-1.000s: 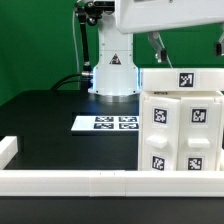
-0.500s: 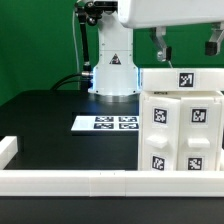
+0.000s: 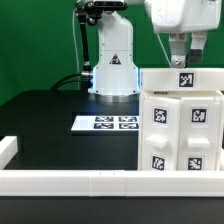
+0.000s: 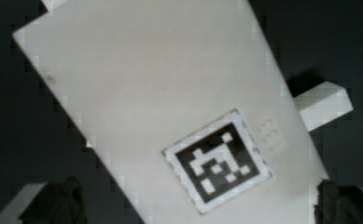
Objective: Assemble cabinet
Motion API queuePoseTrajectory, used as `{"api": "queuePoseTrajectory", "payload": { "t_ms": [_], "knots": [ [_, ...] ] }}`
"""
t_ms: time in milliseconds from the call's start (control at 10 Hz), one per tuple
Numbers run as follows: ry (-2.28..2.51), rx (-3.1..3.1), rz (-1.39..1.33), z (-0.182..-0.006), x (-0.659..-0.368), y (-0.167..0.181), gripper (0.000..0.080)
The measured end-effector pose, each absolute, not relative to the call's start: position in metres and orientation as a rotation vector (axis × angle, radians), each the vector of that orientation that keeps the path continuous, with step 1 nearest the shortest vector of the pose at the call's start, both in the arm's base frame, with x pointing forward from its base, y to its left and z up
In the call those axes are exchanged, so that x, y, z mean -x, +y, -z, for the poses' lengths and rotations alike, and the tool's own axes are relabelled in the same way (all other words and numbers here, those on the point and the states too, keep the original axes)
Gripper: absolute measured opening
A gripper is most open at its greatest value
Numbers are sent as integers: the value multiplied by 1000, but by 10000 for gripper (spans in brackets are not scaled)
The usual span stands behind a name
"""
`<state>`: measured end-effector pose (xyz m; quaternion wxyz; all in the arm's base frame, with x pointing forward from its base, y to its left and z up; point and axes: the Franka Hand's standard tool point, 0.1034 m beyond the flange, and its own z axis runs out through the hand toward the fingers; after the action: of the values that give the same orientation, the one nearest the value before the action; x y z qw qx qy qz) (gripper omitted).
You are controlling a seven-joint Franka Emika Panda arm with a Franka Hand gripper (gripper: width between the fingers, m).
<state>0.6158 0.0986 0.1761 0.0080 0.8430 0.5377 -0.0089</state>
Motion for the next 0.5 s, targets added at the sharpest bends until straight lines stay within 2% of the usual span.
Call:
{"api": "queuePoseTrajectory", "payload": {
  "t_ms": [500],
  "knots": [
    [2119,-2205,82,-172,-612,97,649]
  ]
}}
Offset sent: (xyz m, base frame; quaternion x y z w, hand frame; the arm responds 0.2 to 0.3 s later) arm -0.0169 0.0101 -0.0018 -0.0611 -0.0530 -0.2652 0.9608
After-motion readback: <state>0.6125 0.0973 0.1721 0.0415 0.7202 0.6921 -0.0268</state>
